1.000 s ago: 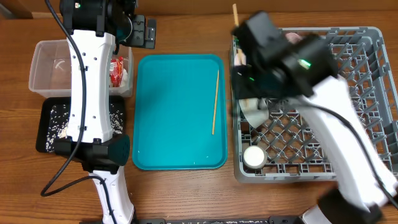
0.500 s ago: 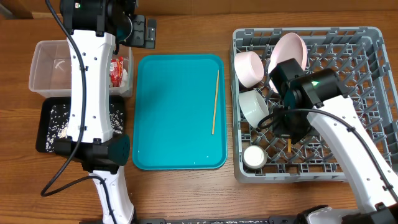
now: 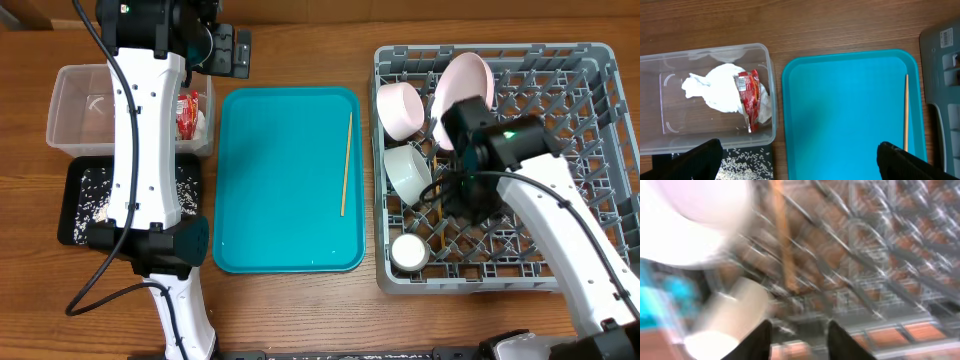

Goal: Sort waste into correct bins and load items into the dishwasher
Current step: 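Carry the chopstick to the dish rack and insert it, then return the right gripper to the teal tray and grasp the second chopstick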

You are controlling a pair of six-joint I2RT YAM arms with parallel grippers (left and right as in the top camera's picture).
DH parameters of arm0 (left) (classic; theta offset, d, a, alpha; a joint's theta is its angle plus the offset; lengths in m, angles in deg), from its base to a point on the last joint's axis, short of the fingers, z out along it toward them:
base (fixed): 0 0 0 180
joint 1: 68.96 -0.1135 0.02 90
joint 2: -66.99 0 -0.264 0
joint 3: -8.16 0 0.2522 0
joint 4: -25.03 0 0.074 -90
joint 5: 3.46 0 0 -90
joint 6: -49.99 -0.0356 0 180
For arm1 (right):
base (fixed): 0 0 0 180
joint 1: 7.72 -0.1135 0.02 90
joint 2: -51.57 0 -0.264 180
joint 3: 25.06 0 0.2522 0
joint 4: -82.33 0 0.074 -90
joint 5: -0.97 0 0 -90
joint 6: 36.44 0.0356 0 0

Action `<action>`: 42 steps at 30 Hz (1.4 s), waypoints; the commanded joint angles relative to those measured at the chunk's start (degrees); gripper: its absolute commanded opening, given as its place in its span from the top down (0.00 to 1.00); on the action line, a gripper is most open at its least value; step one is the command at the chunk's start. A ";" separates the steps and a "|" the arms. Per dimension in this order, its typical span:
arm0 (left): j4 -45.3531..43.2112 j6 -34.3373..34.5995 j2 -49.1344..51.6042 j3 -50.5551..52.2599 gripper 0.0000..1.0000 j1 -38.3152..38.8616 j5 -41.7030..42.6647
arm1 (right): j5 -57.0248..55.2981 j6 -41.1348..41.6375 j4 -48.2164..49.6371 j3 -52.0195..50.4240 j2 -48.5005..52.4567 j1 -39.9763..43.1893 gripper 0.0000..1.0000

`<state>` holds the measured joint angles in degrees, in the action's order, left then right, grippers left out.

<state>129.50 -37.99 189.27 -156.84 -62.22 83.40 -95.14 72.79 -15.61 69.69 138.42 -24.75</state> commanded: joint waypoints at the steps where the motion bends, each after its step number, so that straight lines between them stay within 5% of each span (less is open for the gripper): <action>1: -0.09 0.76 -0.57 -1.07 0.00 0.02 -0.42 | 7.93 0.94 7.28 8.33 -0.48 -4.61 0.66; 9: -0.09 0.76 -0.57 -1.07 0.00 0.02 -0.42 | 6.21 11.63 28.57 8.72 10.99 -18.43 0.58; 18: -0.11 0.76 -0.57 -1.07 0.00 0.02 -0.42 | 4.24 15.50 29.94 8.72 26.69 -19.80 0.59; 35: -0.09 0.76 -0.57 -1.07 0.00 0.02 -0.42 | 4.76 19.58 32.11 8.72 35.91 -19.87 0.59; 42: -0.09 0.76 -0.57 -1.07 0.00 0.02 -0.42 | 6.29 18.71 32.24 8.72 36.74 -18.91 0.75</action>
<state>129.48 -37.99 189.27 -156.86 -62.22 83.27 -89.24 92.11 16.50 77.96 174.26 -43.92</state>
